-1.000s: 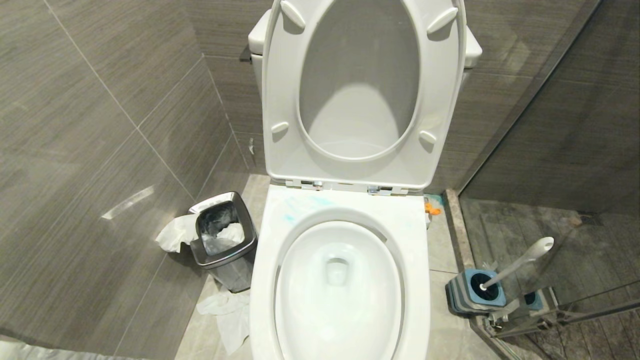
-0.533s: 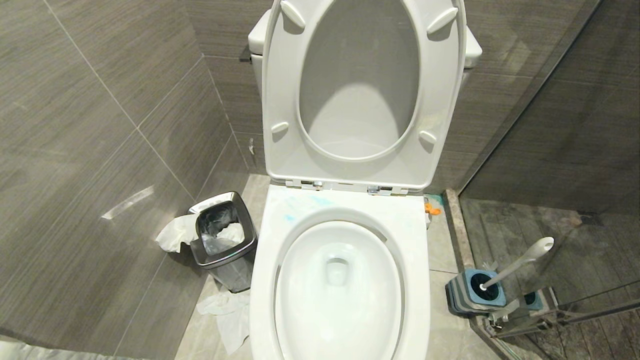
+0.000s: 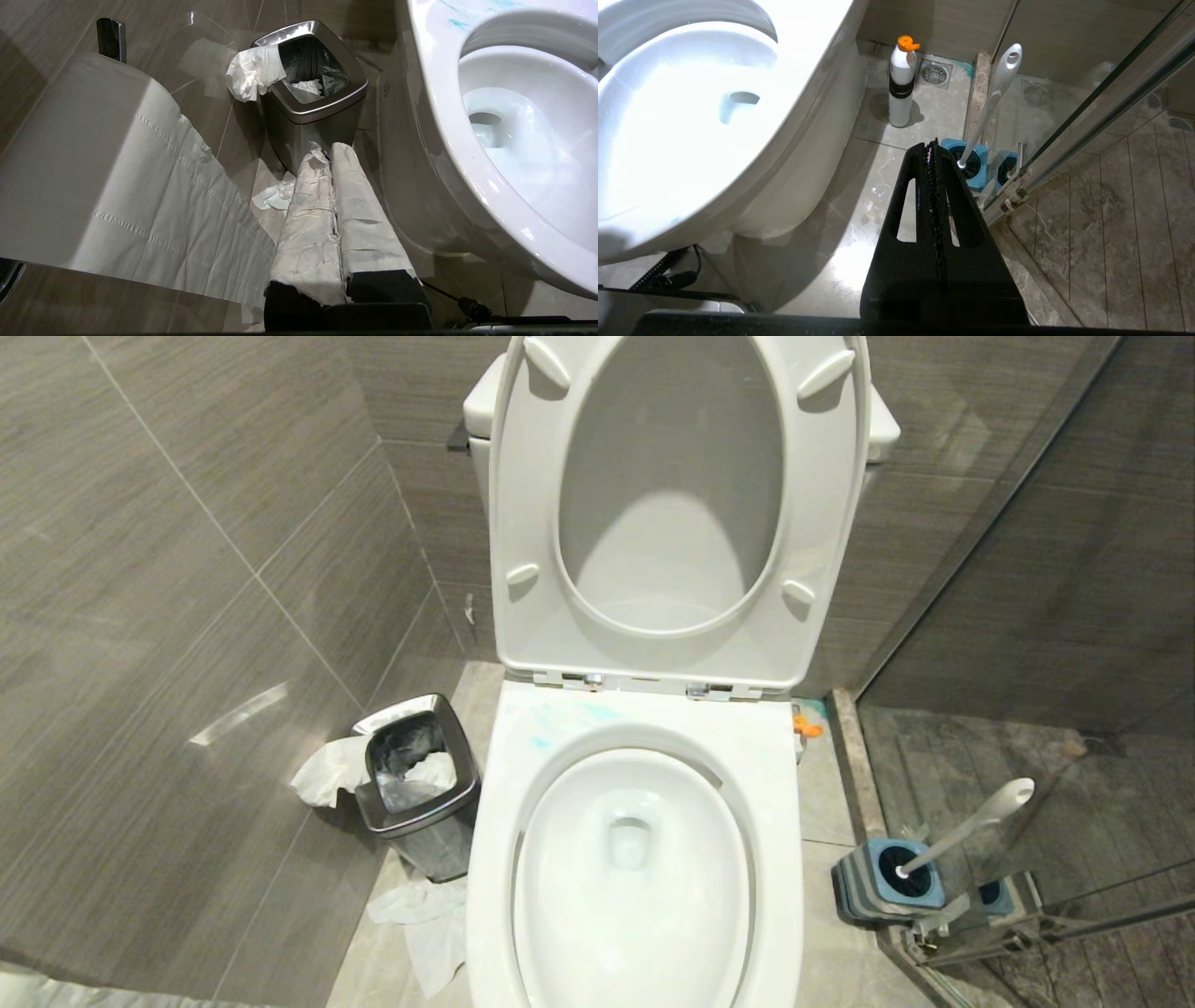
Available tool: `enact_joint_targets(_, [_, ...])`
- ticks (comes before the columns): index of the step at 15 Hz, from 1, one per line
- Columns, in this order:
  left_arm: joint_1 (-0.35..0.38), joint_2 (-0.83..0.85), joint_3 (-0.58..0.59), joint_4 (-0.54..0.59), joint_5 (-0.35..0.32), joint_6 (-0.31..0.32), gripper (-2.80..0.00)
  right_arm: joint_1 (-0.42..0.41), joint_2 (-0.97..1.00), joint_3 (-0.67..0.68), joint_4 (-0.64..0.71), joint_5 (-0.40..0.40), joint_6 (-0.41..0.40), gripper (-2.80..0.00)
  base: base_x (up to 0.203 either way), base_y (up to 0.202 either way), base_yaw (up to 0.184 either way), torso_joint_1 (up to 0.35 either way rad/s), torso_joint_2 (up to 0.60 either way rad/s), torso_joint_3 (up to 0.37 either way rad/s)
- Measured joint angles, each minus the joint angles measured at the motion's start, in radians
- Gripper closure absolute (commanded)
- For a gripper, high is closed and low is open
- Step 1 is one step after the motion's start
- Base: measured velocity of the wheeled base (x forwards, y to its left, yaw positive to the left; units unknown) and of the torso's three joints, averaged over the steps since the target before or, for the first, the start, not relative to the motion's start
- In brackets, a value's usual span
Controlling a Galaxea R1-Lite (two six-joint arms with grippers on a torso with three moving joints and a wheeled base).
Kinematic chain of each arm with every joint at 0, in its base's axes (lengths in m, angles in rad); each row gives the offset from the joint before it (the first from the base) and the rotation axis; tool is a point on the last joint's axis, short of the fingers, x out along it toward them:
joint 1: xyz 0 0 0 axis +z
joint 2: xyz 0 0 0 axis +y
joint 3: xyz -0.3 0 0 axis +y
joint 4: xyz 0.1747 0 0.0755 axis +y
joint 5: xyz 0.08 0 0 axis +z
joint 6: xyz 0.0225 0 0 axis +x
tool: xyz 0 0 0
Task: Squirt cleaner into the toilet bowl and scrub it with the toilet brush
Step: Pour in the cleaning agent
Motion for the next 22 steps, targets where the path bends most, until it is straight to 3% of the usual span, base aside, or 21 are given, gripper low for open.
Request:
enact_joint_targets(3, [0.0, 0.0, 0.0, -0.001, 0.0, 0.0, 0.0, 0.0, 0.013, -0.015, 0.047, 0.001, 0.002, 0.0, 0.0, 0.0, 0.0, 0.0, 0.0, 0.0])
enact_joint_targets(22, [0.0, 0.0, 0.0, 0.001, 0.0, 0.003, 0.0, 0.0, -0.001, -0.019, 0.045, 0.001, 0.004, 0.0, 0.0, 0.0, 0.0, 0.0, 0.0, -0.007])
